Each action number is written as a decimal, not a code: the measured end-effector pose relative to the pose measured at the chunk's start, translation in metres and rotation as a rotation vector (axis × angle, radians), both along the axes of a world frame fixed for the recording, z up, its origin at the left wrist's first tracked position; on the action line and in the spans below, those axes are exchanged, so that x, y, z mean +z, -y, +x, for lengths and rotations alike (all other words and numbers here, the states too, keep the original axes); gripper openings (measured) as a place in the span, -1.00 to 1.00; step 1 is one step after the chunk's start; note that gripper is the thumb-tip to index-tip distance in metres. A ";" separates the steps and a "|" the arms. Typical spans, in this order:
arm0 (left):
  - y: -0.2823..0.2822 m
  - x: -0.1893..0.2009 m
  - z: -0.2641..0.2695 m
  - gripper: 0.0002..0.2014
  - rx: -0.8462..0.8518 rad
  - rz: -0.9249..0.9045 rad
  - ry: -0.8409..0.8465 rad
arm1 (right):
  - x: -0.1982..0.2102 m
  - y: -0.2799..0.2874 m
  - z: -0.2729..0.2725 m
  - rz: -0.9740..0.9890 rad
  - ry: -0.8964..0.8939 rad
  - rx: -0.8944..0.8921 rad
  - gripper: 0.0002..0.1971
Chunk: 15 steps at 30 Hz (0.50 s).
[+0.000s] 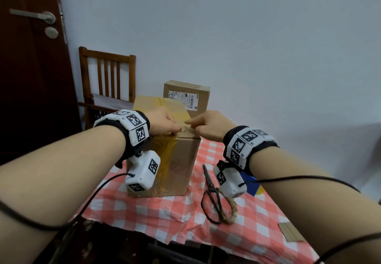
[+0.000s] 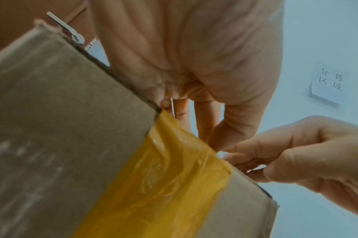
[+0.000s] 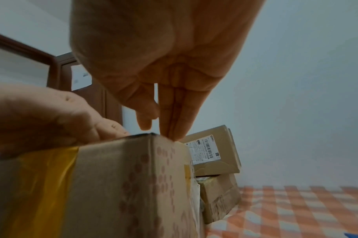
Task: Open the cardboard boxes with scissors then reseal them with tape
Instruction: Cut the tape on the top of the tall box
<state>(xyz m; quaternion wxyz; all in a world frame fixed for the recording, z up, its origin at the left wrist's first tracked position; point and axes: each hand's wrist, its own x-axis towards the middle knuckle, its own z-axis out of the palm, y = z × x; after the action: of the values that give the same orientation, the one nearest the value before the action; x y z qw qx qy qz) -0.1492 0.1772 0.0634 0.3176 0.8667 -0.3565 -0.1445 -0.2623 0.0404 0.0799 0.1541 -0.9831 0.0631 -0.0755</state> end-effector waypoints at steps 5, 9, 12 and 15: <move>-0.001 0.002 -0.005 -0.88 0.001 0.028 0.021 | -0.005 -0.009 0.003 -0.374 -0.096 0.088 -0.65; 0.000 0.003 -0.008 -0.81 0.035 0.022 0.029 | -0.004 -0.014 0.006 -0.445 -0.076 0.080 -0.71; 0.000 0.006 -0.012 -0.80 0.069 0.022 0.024 | -0.005 -0.011 0.007 -0.276 -0.038 0.015 -0.69; 0.001 0.007 -0.014 -0.70 0.087 0.025 0.021 | -0.008 -0.010 0.006 -0.238 -0.039 0.003 -0.68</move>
<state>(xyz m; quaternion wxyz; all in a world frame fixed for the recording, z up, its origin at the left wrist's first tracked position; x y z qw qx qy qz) -0.1629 0.1762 0.0707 0.3092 0.8867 -0.3199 -0.1261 -0.2560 0.0499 0.0720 0.0351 -0.9959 0.0553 -0.0631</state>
